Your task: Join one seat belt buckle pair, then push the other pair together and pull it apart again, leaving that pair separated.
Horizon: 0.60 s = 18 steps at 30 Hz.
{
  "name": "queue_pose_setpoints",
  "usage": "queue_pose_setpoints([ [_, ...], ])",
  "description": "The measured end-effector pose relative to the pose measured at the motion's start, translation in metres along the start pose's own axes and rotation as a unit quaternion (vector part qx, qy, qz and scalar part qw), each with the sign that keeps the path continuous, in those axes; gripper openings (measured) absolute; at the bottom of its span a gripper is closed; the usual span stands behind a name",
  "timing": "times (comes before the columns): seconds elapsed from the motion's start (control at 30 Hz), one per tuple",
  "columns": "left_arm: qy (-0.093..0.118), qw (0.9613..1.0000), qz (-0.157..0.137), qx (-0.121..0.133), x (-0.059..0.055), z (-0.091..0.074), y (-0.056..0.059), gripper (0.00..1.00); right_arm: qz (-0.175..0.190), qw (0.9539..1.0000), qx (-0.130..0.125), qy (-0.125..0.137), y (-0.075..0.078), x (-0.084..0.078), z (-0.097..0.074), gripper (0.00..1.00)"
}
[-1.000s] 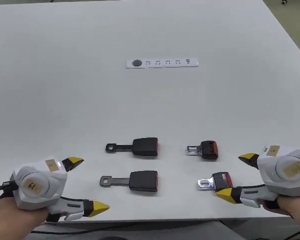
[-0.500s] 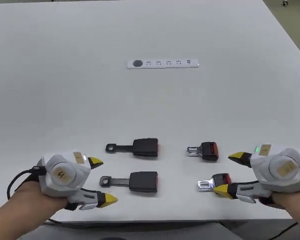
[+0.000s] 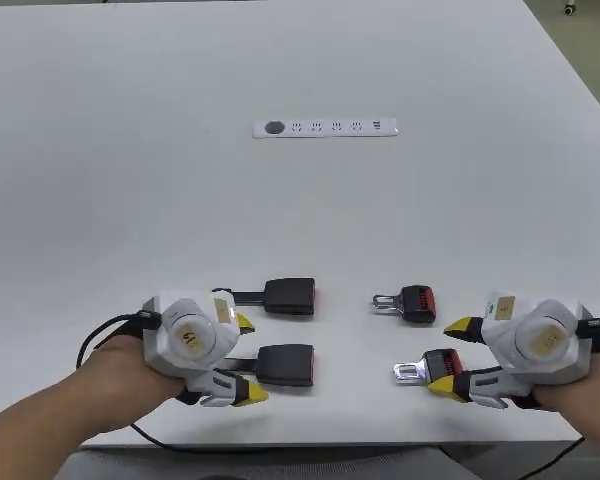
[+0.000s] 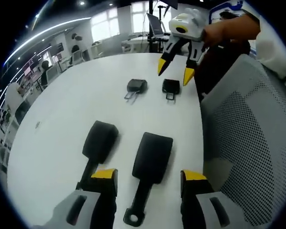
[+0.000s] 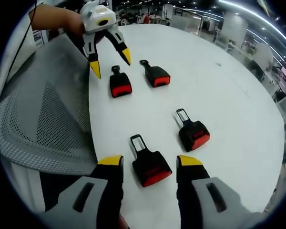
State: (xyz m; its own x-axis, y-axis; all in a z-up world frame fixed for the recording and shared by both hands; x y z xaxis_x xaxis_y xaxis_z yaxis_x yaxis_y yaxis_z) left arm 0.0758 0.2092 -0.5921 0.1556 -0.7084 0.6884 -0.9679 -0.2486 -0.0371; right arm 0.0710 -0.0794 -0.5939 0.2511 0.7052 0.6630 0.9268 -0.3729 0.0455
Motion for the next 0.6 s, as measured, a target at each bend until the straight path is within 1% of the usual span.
queue_pose_setpoints([
  [0.1,-0.004,0.9999,0.010,-0.010,0.005,0.007,0.000,0.53,-0.011,0.9998,0.010,-0.013,0.000,-0.003,0.004,0.41],
  [0.2,-0.010,0.9995,0.020,-0.023,0.009,0.013,0.003,0.52,-0.040,0.9985,0.024,-0.031,-0.002,-0.005,0.007,0.40],
  [0.23,-0.015,0.9990,0.029,-0.030,0.009,0.015,0.004,0.52,-0.053,0.9974,0.030,-0.038,-0.002,-0.006,0.010,0.40],
  [0.3,-0.024,0.9980,0.043,-0.038,0.009,0.018,0.006,0.51,-0.064,0.9963,0.035,-0.046,-0.002,-0.006,0.011,0.40],
  [0.37,-0.028,0.9979,0.043,-0.040,0.009,0.021,0.006,0.49,-0.071,0.9955,0.040,-0.048,0.001,-0.006,0.012,0.39],
  [0.43,-0.032,0.9978,0.040,-0.042,0.008,0.023,0.006,0.46,-0.077,0.9949,0.041,-0.050,0.002,-0.007,0.012,0.39],
  [0.5,-0.039,0.9973,0.044,-0.044,0.006,0.025,0.006,0.42,-0.079,0.9942,0.046,-0.056,0.003,-0.008,0.013,0.38],
  [0.6,-0.040,0.9973,0.042,-0.046,0.005,0.028,0.003,0.42,-0.085,0.9931,0.051,-0.062,0.004,-0.009,0.016,0.36],
])
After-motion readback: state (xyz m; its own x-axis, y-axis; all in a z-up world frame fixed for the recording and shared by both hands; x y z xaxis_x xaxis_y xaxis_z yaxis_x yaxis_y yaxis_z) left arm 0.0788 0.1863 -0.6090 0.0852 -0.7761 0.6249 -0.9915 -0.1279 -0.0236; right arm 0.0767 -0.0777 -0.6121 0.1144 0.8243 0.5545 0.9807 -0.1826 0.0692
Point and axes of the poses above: the centre of the closed fingertips' face, and the gripper's own axes: z roughly forward along the fingers, y roughly to its right, x roughly out of its top, the point moved 8 cm from there along -z, roughly backward along the fingers, and after that the axes turned 7 degrees about y, right-handed, at the moved point
